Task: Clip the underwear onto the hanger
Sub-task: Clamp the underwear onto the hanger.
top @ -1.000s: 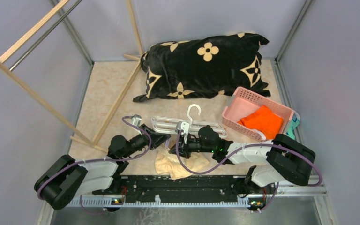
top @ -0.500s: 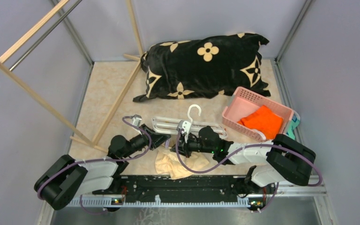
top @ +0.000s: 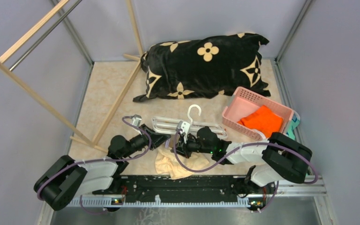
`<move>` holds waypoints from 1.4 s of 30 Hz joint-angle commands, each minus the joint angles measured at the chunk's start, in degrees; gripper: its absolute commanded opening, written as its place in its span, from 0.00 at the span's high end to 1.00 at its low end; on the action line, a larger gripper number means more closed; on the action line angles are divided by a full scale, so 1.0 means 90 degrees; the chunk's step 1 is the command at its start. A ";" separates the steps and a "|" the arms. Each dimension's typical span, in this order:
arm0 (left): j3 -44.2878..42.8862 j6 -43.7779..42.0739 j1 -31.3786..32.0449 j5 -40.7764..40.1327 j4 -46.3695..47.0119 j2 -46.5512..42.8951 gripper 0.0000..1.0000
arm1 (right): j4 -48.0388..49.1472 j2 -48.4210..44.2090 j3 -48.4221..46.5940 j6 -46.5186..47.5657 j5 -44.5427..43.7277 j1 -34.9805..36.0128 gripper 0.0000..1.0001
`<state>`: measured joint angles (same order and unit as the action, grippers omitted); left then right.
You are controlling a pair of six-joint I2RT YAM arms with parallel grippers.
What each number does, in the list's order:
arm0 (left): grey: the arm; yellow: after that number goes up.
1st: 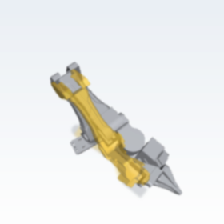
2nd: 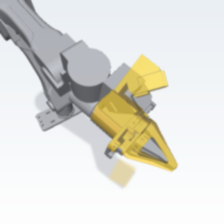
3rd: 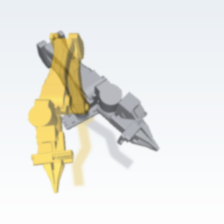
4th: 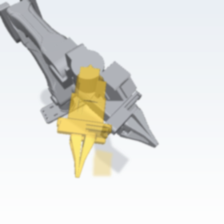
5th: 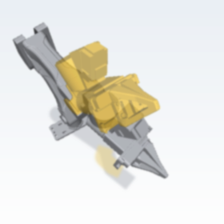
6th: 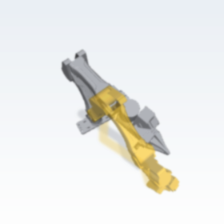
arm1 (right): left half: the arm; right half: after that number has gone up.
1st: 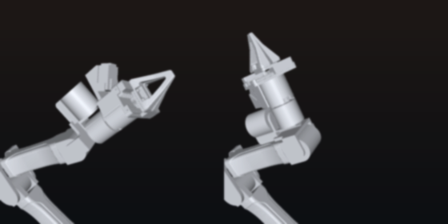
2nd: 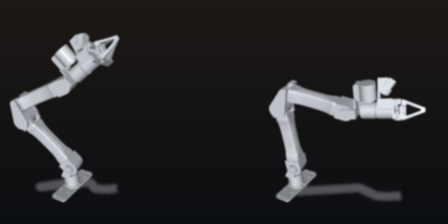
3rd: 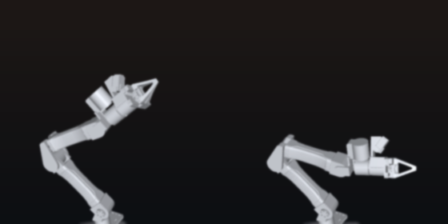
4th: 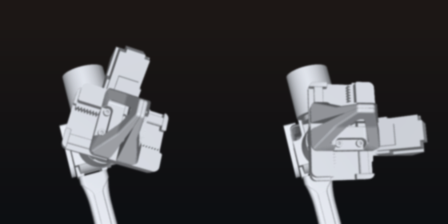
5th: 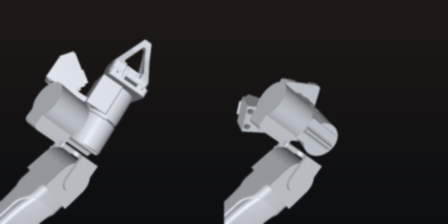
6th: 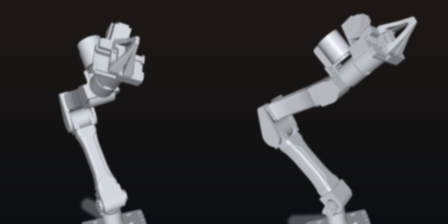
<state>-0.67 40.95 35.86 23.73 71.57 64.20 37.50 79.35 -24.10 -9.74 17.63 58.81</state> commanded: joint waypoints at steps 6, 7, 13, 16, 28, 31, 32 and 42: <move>0.0059 -0.0037 -0.0009 0.0156 0.0261 -0.0153 1.00 | 0.0340 -0.0167 -0.0147 -0.0069 0.0022 -0.0040 1.00; 0.0055 -0.0040 -0.0007 0.0162 0.0268 -0.0139 1.00 | 0.0298 -0.0199 -0.0163 -0.0050 0.0075 -0.0040 1.00; 0.0008 -0.0042 -0.0009 0.0189 0.0388 -0.0080 1.00 | -0.0242 0.0048 -0.0536 0.0359 0.1131 -0.0040 1.00; -0.0054 -0.0038 -0.0009 0.0237 0.0514 0.0026 1.00 | -0.0221 0.0096 -0.0551 0.0422 0.1247 -0.0040 1.00; -0.0002 0.0105 -0.0009 0.0420 0.1073 0.0362 1.00 | 0.0301 -0.0082 -0.0257 0.0107 0.0267 -0.0042 1.00; -0.0004 0.0082 -0.0009 0.0411 0.1033 0.0338 1.00 | 0.0316 -0.0148 -0.0196 0.0098 0.0244 -0.0040 1.00; -0.0004 0.0075 -0.0009 0.0406 0.1014 0.0330 1.00 | 0.0300 -0.0183 -0.0192 0.0104 0.0275 -0.0046 1.00; 0.0016 0.0062 -0.0009 0.0419 0.0950 0.0308 1.00 | 0.0311 -0.0525 0.0006 0.0102 0.0022 -0.0050 1.00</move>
<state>-0.67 41.39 35.86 26.17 75.92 67.61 36.91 77.56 -24.69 -8.21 19.31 58.81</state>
